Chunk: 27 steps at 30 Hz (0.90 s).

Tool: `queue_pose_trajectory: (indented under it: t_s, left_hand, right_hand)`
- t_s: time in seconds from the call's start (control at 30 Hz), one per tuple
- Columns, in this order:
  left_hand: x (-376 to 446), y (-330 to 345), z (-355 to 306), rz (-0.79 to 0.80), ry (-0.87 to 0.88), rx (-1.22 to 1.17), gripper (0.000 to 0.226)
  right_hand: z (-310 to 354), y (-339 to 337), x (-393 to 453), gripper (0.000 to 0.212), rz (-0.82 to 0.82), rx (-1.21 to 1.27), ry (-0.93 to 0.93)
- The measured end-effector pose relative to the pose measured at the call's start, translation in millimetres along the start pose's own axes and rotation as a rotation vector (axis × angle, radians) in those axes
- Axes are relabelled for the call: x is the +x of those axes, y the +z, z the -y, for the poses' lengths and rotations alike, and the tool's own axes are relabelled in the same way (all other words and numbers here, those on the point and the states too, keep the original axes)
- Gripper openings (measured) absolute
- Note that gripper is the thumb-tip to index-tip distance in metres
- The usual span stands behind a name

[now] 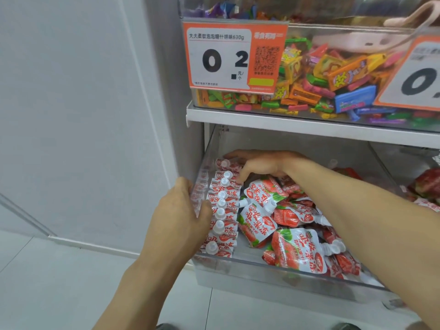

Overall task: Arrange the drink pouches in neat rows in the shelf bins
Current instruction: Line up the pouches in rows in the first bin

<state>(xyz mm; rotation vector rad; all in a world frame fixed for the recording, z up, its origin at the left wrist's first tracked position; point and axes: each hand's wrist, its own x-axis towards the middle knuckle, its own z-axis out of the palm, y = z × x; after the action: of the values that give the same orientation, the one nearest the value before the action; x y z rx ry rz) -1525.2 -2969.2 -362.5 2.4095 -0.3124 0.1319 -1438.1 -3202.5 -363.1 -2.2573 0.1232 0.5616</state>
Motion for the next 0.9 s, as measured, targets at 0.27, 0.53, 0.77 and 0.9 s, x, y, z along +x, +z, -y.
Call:
queue_pose_trajectory:
  t_s: [0.27,0.53,0.77,0.9]
  left_hand:
    - [2,2,-1,0.014,-0.007,0.007,0.017]
    - [5,2,9,-0.003,0.029,0.065,0.009]
    - [6,4,8,0.010,0.033,0.043,0.007]
    - [5,3,8,0.025,0.039,0.050,0.007]
  right_hand:
    - [24,1,2,0.059,0.015,-0.048,0.024]
    - [25,5,8,0.054,0.067,-0.006,0.016]
    - [11,-7,4,0.067,0.078,0.070,0.006]
    - [10,-9,-26,0.044,-0.145,-0.571,-0.079]
